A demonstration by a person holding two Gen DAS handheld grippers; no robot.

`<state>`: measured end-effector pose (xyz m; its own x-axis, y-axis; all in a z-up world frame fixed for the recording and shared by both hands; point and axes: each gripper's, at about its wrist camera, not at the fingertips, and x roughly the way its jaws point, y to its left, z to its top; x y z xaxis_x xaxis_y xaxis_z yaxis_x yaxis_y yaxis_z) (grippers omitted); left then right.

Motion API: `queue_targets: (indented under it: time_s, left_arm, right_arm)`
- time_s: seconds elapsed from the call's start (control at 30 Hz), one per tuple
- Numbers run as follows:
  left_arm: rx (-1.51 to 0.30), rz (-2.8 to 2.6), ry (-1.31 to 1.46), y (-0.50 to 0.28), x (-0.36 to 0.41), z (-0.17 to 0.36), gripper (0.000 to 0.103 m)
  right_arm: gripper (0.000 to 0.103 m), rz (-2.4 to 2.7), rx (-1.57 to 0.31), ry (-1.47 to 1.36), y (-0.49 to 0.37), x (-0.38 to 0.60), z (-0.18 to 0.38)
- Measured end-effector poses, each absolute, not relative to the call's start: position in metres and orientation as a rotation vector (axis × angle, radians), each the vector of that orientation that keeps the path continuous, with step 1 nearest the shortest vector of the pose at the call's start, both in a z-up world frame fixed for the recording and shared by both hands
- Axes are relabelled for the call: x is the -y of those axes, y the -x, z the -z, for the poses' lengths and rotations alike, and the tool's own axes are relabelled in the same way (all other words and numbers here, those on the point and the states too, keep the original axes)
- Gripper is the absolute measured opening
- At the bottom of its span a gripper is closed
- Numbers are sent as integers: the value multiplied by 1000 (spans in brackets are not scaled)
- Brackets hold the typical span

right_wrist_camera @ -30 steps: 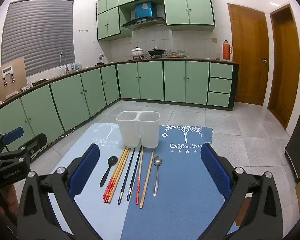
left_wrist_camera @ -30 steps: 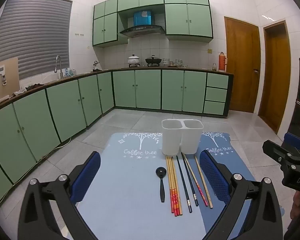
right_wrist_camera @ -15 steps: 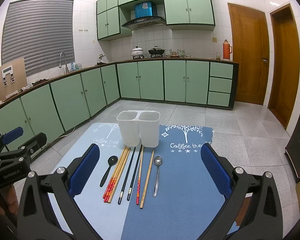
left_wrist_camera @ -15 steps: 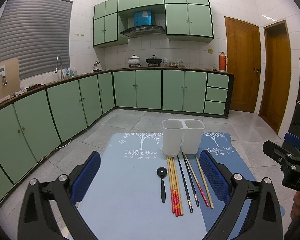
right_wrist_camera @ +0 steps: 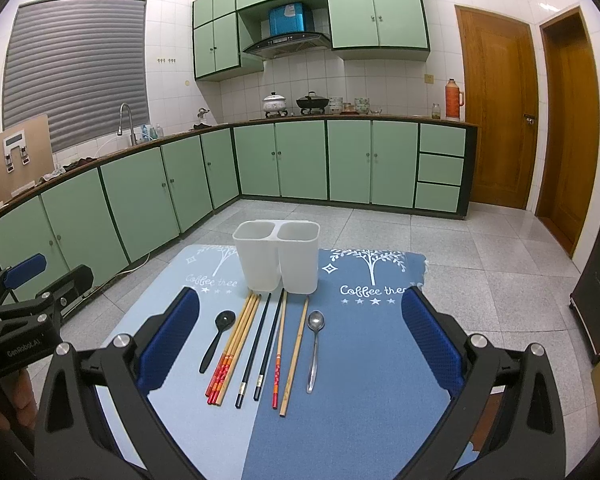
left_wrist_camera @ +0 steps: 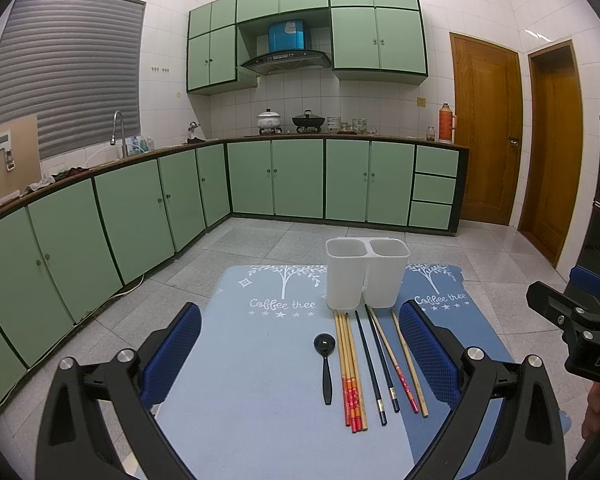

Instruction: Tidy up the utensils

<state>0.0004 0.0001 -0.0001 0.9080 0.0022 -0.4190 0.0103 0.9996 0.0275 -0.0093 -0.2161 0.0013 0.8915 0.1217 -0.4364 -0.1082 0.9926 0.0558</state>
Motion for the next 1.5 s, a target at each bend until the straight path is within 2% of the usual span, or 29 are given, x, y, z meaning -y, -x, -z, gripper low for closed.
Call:
queue_targets:
  time_s: [1.5]
  left_arm:
    - [-436,2,-30,-1,-2,1,97]
  right_arm:
    - [98,-119,-465,-31,12,215,3]
